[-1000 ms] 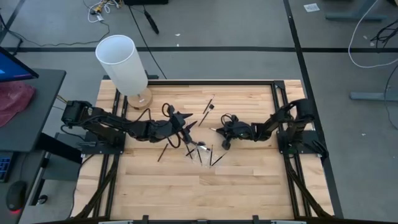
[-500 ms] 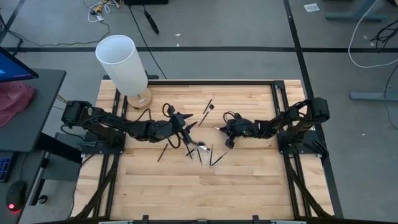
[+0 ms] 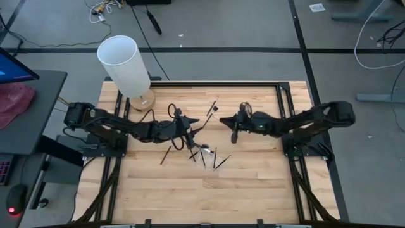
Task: Put items in baskets/containers
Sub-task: Put the black eyeshadow brush into the transparent organizer
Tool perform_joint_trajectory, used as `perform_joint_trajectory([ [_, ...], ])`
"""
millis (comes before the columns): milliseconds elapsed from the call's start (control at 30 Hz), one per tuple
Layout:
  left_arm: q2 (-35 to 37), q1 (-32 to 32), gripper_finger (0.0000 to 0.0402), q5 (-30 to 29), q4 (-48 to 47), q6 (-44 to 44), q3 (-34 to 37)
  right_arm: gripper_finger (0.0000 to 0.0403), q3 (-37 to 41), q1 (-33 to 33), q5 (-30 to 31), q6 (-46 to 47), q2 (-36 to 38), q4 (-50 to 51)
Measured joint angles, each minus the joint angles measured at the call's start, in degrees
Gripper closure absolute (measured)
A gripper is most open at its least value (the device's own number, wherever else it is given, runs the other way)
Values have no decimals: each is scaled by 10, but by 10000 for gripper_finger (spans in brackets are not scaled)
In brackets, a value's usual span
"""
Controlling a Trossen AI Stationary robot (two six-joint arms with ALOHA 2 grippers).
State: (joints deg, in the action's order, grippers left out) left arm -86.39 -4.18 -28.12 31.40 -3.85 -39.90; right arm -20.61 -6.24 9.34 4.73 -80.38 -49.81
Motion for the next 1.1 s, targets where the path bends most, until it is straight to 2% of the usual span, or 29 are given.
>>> perform_joint_trajectory([
  [133,-38,3,216,15,82,15,0,394,0,10,-58,-8,31,-91],
  [300,-110,2,216,65,287,53,0,394,-1,28,-140,-9,26,-203],
  [467,-157,3,216,111,466,65,0,394,-1,45,-159,-23,26,-213],
  [567,-167,3,216,136,526,70,0,394,-1,53,-159,-27,26,-214],
  [667,-167,3,216,167,547,75,-2,394,-1,57,-159,-28,26,-214],
  [767,-167,2,216,170,536,75,-21,394,-1,60,-160,-32,26,-216],
  [933,-167,3,216,172,449,87,-71,394,-1,65,-160,-39,25,-226],
  [1100,-167,2,216,222,382,108,-118,394,-1,69,-160,-39,25,-227],
])
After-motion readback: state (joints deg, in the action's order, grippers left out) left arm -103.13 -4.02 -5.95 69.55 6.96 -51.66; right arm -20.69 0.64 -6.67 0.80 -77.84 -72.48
